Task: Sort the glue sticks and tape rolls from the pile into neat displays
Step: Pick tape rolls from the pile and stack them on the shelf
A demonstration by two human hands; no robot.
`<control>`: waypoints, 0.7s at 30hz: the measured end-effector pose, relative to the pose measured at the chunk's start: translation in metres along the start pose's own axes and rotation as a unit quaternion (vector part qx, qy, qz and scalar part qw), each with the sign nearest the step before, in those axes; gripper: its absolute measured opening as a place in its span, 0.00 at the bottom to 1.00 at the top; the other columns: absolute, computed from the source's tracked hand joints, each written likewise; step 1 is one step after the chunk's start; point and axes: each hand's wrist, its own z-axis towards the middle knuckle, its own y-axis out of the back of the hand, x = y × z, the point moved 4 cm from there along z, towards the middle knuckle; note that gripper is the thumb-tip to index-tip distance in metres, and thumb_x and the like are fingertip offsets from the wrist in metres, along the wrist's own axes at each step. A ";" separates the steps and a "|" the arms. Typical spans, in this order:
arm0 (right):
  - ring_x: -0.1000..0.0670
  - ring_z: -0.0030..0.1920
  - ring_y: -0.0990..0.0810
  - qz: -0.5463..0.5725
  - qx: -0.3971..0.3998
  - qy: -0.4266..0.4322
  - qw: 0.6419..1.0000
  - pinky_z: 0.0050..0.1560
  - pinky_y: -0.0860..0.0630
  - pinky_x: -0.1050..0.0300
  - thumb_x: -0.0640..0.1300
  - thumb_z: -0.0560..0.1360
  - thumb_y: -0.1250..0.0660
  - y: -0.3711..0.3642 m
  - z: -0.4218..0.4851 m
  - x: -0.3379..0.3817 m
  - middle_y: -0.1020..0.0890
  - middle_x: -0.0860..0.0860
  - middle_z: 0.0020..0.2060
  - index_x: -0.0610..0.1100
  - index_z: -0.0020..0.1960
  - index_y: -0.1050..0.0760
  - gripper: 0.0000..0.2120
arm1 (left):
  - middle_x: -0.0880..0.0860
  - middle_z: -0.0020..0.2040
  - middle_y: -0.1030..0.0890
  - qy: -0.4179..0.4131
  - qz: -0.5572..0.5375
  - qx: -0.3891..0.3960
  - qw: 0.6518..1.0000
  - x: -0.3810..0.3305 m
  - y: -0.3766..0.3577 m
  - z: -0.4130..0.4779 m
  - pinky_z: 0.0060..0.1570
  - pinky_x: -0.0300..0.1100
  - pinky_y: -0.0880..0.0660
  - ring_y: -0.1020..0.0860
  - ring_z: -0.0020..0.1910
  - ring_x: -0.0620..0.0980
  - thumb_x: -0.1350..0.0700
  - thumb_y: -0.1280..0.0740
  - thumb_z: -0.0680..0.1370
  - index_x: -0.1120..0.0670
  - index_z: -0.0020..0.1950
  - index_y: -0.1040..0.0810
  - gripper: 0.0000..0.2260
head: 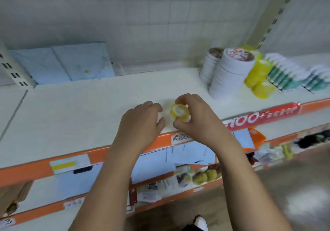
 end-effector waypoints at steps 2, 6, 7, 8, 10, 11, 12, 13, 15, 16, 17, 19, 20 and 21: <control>0.47 0.54 0.26 -0.002 -0.022 -0.030 0.999 0.55 0.28 0.53 0.45 0.69 0.31 0.026 -0.008 -0.036 0.27 0.50 0.54 0.47 0.60 0.28 0.20 | 0.45 0.57 0.23 -0.030 -0.003 0.013 0.999 -0.039 -0.018 0.020 0.50 0.45 0.26 0.23 0.56 0.50 0.45 0.39 0.79 0.46 0.64 0.26 0.14; 0.46 0.54 0.27 -0.013 -0.041 -0.066 0.997 0.54 0.28 0.52 0.46 0.70 0.31 0.076 -0.017 -0.109 0.27 0.49 0.54 0.47 0.61 0.28 0.20 | 0.44 0.58 0.23 -0.075 -0.010 0.028 0.997 -0.120 -0.052 0.057 0.49 0.44 0.26 0.23 0.56 0.49 0.45 0.40 0.80 0.46 0.64 0.26 0.14; 0.46 0.53 0.27 -0.018 -0.042 -0.071 0.996 0.52 0.29 0.54 0.46 0.70 0.31 0.087 -0.018 -0.127 0.27 0.50 0.53 0.48 0.61 0.28 0.20 | 0.44 0.58 0.23 -0.081 -0.015 0.031 0.996 -0.139 -0.059 0.064 0.48 0.44 0.26 0.24 0.56 0.49 0.45 0.40 0.80 0.46 0.64 0.26 0.14; 0.47 0.51 0.27 -0.020 -0.044 -0.074 0.996 0.49 0.30 0.55 0.46 0.70 0.31 0.100 -0.019 -0.145 0.28 0.50 0.53 0.48 0.60 0.28 0.20 | 0.44 0.58 0.23 -0.089 -0.022 0.033 0.995 -0.158 -0.067 0.072 0.48 0.44 0.27 0.24 0.56 0.49 0.46 0.40 0.80 0.46 0.63 0.26 0.14; 0.48 0.50 0.27 -0.023 -0.047 -0.079 0.995 0.45 0.33 0.58 0.47 0.70 0.31 0.123 -0.019 -0.181 0.28 0.51 0.53 0.49 0.60 0.28 0.19 | 0.45 0.58 0.24 -0.102 -0.030 0.034 0.994 -0.192 -0.085 0.085 0.47 0.44 0.27 0.25 0.57 0.48 0.46 0.40 0.80 0.47 0.64 0.25 0.14; 0.48 0.51 0.27 -0.024 -0.053 -0.079 0.995 0.46 0.32 0.58 0.47 0.69 0.31 0.133 -0.018 -0.197 0.27 0.51 0.53 0.49 0.60 0.27 0.19 | 0.44 0.59 0.24 -0.104 -0.035 0.032 0.993 -0.207 -0.093 0.093 0.48 0.45 0.27 0.25 0.58 0.48 0.47 0.40 0.80 0.47 0.64 0.25 0.14; 0.48 0.53 0.26 -0.025 -0.059 -0.076 0.995 0.48 0.31 0.57 0.46 0.69 0.31 0.142 -0.016 -0.213 0.27 0.51 0.54 0.48 0.60 0.27 0.20 | 0.44 0.59 0.25 -0.103 -0.043 0.029 0.993 -0.221 -0.101 0.100 0.49 0.46 0.26 0.26 0.59 0.48 0.47 0.40 0.80 0.47 0.64 0.25 0.14; 0.47 0.55 0.26 -0.027 -0.063 -0.073 0.995 0.51 0.31 0.57 0.46 0.69 0.30 0.150 -0.014 -0.227 0.27 0.50 0.55 0.47 0.60 0.26 0.20 | 0.45 0.59 0.25 -0.099 -0.049 0.026 0.994 -0.233 -0.108 0.108 0.50 0.47 0.25 0.26 0.59 0.48 0.48 0.40 0.80 0.47 0.64 0.25 0.14; 0.46 0.57 0.26 -0.029 -0.066 -0.068 0.995 0.53 0.30 0.56 0.45 0.68 0.30 0.165 -0.006 -0.251 0.27 0.49 0.55 0.46 0.60 0.26 0.21 | 0.45 0.60 0.25 -0.085 -0.055 0.027 0.994 -0.255 -0.120 0.121 0.51 0.48 0.25 0.26 0.60 0.48 0.48 0.40 0.80 0.48 0.64 0.26 0.14; 0.46 0.57 0.26 -0.026 -0.066 -0.065 0.995 0.54 0.30 0.55 0.44 0.69 0.30 0.171 -0.001 -0.259 0.27 0.48 0.55 0.46 0.61 0.26 0.21 | 0.45 0.60 0.25 -0.077 -0.054 0.029 0.995 -0.263 -0.124 0.127 0.52 0.48 0.25 0.26 0.60 0.48 0.48 0.40 0.80 0.48 0.65 0.26 0.14; 0.46 0.58 0.26 -0.023 -0.065 -0.061 0.996 0.55 0.29 0.55 0.44 0.69 0.30 0.176 0.004 -0.266 0.27 0.48 0.55 0.46 0.61 0.26 0.21 | 0.46 0.60 0.25 -0.068 -0.050 0.033 0.996 -0.268 -0.128 0.132 0.52 0.48 0.25 0.26 0.61 0.49 0.48 0.40 0.80 0.48 0.65 0.26 0.15; 0.47 0.59 0.27 -0.023 -0.062 -0.048 0.997 0.57 0.29 0.54 0.45 0.70 0.30 0.183 0.015 -0.276 0.27 0.48 0.56 0.46 0.62 0.26 0.21 | 0.47 0.61 0.25 -0.046 -0.039 0.044 0.997 -0.273 -0.135 0.142 0.52 0.48 0.25 0.26 0.61 0.50 0.48 0.40 0.80 0.48 0.66 0.26 0.16; 0.47 0.59 0.27 -0.025 -0.062 -0.042 0.997 0.57 0.29 0.54 0.45 0.70 0.30 0.184 0.021 -0.278 0.27 0.48 0.56 0.46 0.62 0.26 0.21 | 0.47 0.61 0.25 -0.037 -0.034 0.049 0.998 -0.272 -0.137 0.145 0.52 0.48 0.25 0.26 0.61 0.51 0.48 0.40 0.80 0.49 0.66 0.26 0.16; 0.46 0.60 0.27 -0.023 -0.060 -0.036 0.997 0.58 0.30 0.54 0.44 0.70 0.29 0.186 0.027 -0.281 0.26 0.47 0.57 0.46 0.62 0.26 0.21 | 0.48 0.61 0.25 -0.026 -0.029 0.053 0.998 -0.273 -0.138 0.149 0.52 0.48 0.25 0.26 0.61 0.51 0.48 0.40 0.79 0.49 0.66 0.26 0.16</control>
